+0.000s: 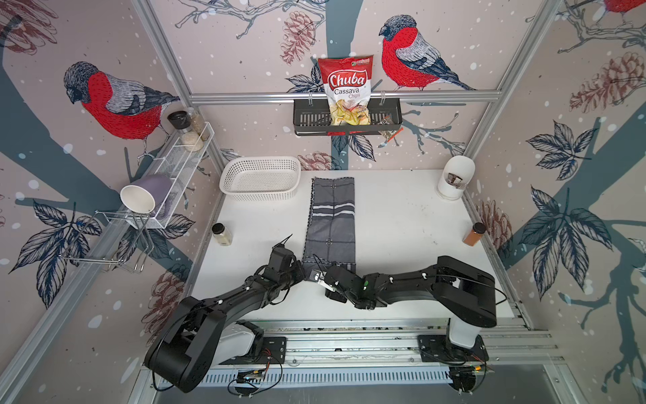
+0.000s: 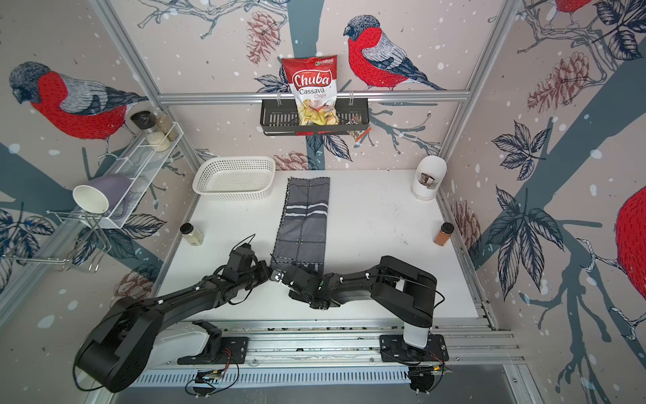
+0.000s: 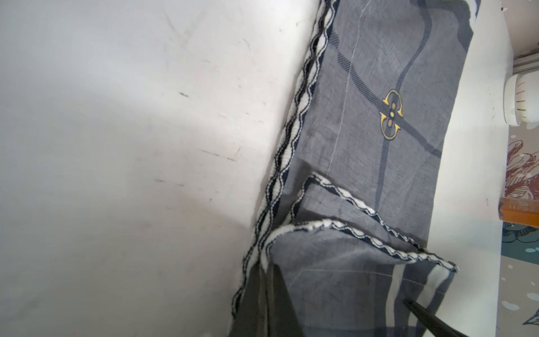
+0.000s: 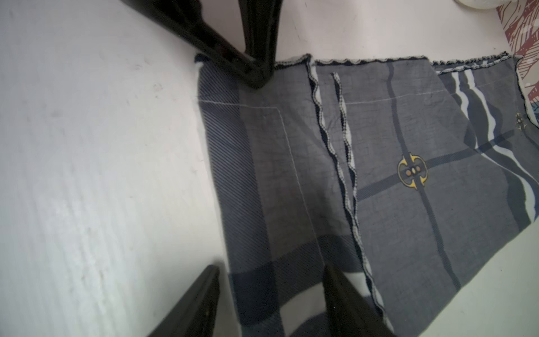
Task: Roll up the pillowcase
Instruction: Roll the pillowcase at the center of the board.
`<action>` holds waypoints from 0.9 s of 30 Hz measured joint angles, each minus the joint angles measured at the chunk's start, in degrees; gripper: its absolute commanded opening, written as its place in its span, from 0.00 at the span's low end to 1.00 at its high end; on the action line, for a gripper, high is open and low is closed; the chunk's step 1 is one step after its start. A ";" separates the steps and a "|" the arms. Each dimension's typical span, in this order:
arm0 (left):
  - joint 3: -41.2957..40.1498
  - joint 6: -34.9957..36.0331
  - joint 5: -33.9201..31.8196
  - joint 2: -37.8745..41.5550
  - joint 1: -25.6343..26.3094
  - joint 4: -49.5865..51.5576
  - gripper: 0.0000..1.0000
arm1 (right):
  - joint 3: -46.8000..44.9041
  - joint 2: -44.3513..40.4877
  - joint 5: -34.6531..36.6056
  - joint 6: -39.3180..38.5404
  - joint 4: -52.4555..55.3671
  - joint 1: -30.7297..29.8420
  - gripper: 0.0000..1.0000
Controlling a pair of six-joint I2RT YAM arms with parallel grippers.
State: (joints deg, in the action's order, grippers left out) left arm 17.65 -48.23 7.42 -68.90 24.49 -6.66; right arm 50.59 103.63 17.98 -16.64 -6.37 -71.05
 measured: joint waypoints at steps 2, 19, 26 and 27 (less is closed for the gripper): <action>-0.31 -1.03 -0.13 1.44 -0.13 0.68 0.10 | 0.39 0.55 -1.57 -0.17 0.13 0.98 0.14; 2.19 1.22 -5.86 20.33 -2.95 9.18 0.22 | 20.96 7.76 -50.23 0.55 40.98 17.62 0.00; 0.50 6.27 0.35 15.34 -2.10 1.33 0.26 | 30.58 11.69 -59.82 -4.57 53.24 23.17 0.00; -0.20 6.36 1.55 14.49 -1.95 -0.28 0.26 | 31.65 12.66 -60.33 -5.05 54.58 24.00 0.00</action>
State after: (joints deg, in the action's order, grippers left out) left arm 17.45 -41.87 8.97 -54.41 22.55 -6.94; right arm 82.24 116.29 -42.35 -21.69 48.21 -47.05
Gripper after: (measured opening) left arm 0.256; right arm 0.078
